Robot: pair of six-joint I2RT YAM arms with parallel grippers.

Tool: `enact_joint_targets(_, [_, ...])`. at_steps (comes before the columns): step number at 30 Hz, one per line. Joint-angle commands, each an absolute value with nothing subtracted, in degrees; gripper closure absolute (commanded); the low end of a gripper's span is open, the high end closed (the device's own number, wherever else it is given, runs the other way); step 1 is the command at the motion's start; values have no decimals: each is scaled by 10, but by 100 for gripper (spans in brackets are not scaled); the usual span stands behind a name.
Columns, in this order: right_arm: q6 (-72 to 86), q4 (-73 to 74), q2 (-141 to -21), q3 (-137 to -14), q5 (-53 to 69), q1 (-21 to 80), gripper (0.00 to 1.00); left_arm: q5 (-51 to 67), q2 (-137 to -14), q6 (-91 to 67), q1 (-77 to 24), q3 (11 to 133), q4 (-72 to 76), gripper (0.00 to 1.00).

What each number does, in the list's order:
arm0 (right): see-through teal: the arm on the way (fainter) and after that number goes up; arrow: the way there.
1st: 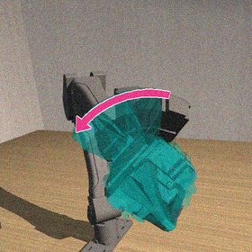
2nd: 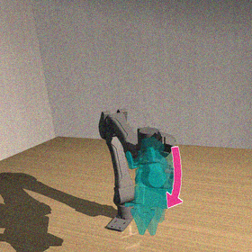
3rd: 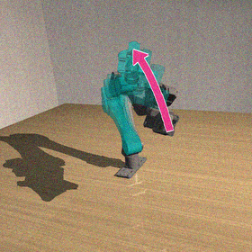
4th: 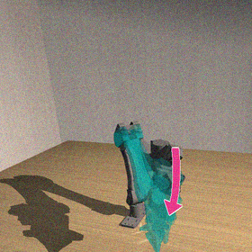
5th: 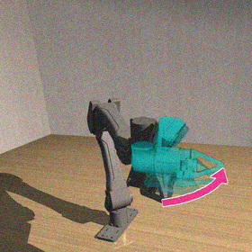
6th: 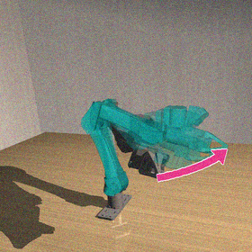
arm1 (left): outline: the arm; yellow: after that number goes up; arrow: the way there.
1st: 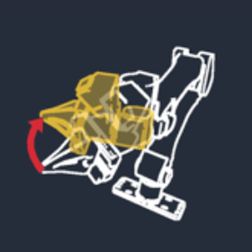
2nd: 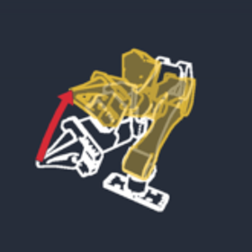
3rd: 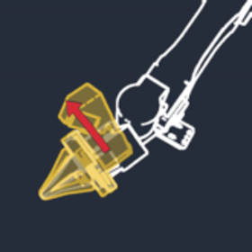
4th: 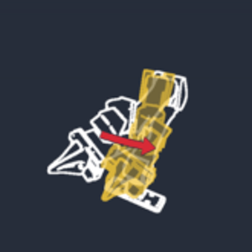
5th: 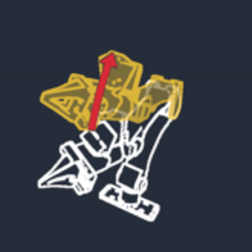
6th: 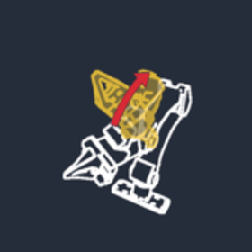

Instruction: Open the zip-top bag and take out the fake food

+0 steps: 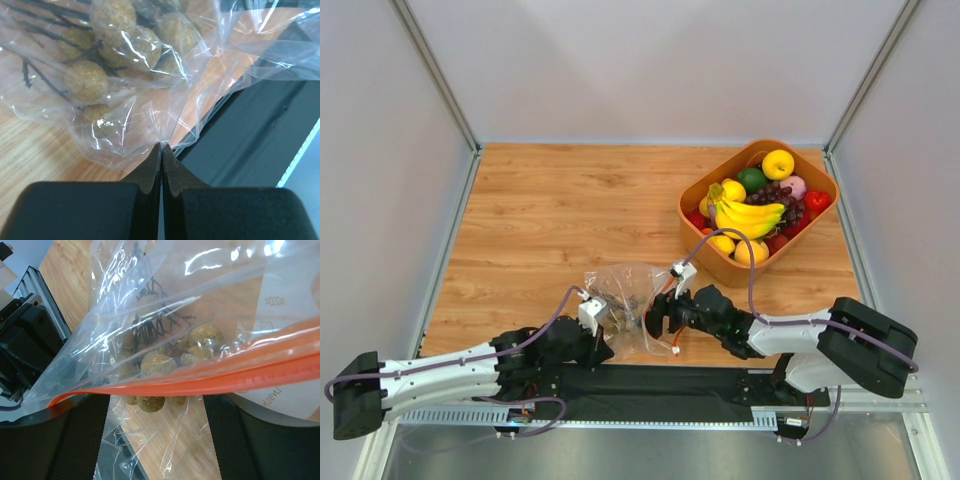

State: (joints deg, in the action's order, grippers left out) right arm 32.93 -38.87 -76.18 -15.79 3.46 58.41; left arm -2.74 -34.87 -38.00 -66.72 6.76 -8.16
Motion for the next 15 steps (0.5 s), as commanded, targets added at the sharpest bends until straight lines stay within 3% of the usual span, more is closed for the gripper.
enact_joint_targets(1, [327,-438,-774,-177,40,584,24,11,-355,-350,-667,72,-31,100])
enact_joint_targets(15, [389,-605,-929,-206,85,599,23,81,-456,-308,-667,79,73,100])
